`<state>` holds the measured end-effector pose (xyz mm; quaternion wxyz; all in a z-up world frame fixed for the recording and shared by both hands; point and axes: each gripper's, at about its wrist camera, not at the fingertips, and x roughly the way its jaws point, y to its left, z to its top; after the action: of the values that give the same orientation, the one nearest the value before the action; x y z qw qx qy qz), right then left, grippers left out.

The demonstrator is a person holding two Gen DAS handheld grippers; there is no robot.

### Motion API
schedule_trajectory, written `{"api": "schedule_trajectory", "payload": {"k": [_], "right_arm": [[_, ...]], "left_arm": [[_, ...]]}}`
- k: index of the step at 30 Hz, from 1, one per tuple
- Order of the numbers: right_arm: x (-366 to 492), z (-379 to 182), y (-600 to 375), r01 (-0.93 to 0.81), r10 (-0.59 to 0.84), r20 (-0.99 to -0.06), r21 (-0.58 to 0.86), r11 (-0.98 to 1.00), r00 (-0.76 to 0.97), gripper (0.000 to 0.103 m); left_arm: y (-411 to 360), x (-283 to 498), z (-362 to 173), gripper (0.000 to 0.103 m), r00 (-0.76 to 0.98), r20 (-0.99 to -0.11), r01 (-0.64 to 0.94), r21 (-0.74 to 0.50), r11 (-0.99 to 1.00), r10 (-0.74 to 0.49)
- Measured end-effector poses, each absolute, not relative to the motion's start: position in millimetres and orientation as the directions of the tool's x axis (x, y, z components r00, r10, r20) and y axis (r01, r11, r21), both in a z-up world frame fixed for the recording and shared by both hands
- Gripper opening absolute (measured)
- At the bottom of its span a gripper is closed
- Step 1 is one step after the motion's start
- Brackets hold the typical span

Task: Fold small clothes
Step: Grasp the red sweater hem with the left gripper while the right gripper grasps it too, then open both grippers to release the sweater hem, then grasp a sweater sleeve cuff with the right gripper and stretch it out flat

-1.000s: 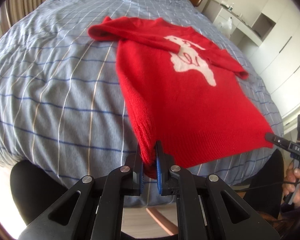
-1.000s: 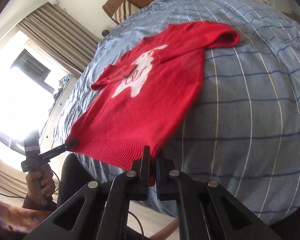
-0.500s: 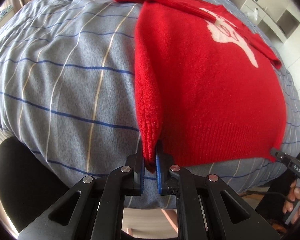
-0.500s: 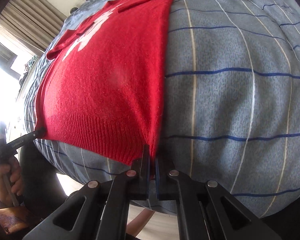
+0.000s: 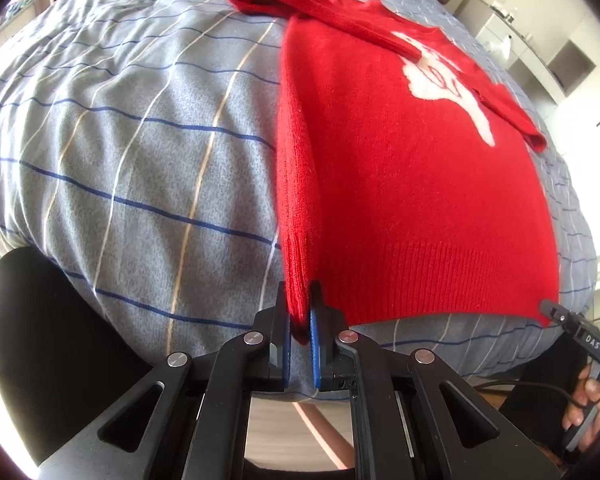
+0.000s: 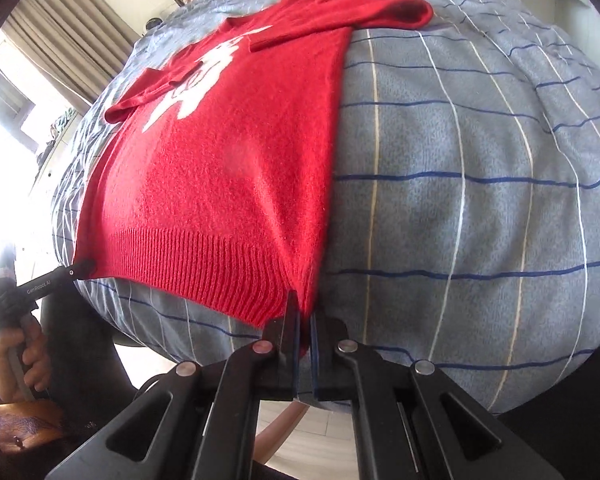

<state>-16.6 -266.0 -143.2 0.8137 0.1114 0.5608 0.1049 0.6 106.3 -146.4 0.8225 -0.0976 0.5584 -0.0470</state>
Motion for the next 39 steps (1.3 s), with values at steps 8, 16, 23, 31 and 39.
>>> {"api": "schedule_trajectory", "payload": {"k": [8,16,23,31,39], "right_arm": [[-3,-177,-252,-0.035,0.242,-0.914,0.244,0.969,0.325,0.004],[-17,-151,-292,0.052,0.32,-0.909,0.345,0.937,0.266,0.048],[52,-53,-289,-0.107,0.125,-0.859,0.082,0.991,0.497,0.061],[191,-82,-169,-0.389,0.185,-0.803,-0.063,0.919,0.567,0.065],[236,-125,-195,-0.209,0.149,-0.821,0.036,0.977,0.552,0.008]], "left_arm": [[99,17,-164,0.015,0.337,-0.929,-0.056,-0.182,0.982,-0.153],[92,-5,-131,0.073,0.381,-0.924,-0.05,-0.006,0.999,0.014],[130,-6,-87,0.074,0.518,-0.855,-0.184,-0.088,0.979,0.02],[128,-1,-71,0.074,0.553,-0.833,-0.203,-0.146,0.968,-0.01],[143,-6,-92,0.075,0.486,-0.874,-0.262,-0.134,0.956,0.01]]}}
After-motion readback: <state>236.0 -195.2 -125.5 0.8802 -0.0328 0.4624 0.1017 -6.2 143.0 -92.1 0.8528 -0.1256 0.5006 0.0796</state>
